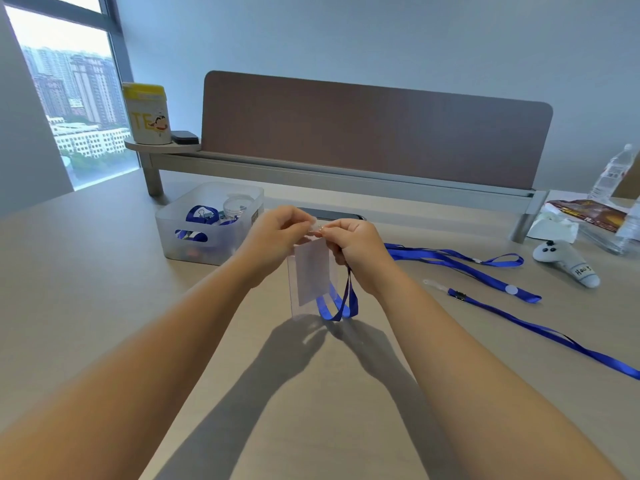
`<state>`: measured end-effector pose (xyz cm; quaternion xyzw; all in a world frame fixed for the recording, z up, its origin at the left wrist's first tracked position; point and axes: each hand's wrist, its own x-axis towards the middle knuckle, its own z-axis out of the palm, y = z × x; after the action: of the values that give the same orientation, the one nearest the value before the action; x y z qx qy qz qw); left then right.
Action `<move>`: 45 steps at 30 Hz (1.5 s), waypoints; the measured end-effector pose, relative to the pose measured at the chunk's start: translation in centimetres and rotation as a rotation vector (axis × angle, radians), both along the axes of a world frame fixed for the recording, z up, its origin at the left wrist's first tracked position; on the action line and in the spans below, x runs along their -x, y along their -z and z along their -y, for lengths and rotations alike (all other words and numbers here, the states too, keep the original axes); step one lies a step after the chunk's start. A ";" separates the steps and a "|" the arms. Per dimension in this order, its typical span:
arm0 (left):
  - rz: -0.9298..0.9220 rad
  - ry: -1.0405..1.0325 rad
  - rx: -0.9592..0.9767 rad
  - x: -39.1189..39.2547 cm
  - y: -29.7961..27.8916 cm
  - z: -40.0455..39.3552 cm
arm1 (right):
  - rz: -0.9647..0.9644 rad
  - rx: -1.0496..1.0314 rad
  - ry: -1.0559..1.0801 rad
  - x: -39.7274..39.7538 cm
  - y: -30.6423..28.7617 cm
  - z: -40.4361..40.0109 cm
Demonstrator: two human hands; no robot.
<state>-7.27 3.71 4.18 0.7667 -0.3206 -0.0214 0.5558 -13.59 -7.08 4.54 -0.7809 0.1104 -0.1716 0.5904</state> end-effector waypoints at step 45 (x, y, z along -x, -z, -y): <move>0.380 -0.404 -0.295 -4.6 6.1 -3.1 | -0.568 0.629 0.044 -5.1 7.9 2.6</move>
<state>-2.68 6.86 -1.89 0.8774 -0.2535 0.1870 0.3618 -8.45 -9.73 -3.36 -0.9368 0.2278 0.0126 0.2654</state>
